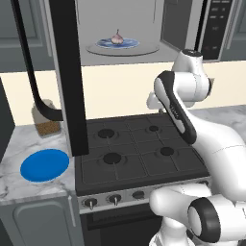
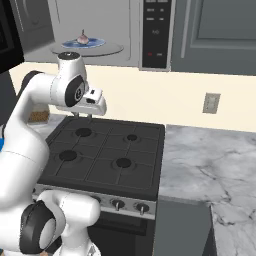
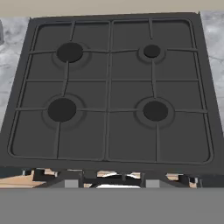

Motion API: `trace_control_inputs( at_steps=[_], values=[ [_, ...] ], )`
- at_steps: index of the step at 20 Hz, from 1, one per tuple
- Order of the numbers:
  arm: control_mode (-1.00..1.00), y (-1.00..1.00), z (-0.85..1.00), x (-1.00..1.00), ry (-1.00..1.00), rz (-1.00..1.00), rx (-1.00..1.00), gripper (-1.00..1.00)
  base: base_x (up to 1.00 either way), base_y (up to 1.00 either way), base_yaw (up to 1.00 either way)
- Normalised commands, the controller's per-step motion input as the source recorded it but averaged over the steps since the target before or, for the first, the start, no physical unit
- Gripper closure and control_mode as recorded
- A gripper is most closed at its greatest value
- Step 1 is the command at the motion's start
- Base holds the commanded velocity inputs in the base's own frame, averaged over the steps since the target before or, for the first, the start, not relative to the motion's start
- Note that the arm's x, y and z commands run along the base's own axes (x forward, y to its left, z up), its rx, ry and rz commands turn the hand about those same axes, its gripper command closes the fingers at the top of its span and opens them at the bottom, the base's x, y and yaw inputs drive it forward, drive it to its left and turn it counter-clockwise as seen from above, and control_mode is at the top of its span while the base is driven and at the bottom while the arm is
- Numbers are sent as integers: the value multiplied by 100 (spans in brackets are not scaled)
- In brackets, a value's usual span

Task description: Pick the garlic from the microwave and place it on plate located on the counter.

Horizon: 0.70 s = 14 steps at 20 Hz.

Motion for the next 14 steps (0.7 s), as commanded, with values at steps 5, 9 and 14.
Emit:
trace_control_inputs(
  at_steps=[5,9,14],
  values=[
    [-100,0,0,0,-1,0,0,-100,0,0,0],
    [-100,0,0,-21,-4,0,0,-100,0,0,0],
    [-100,23,50,-43,-40,0,0,-100,0,0,0]
  ],
)
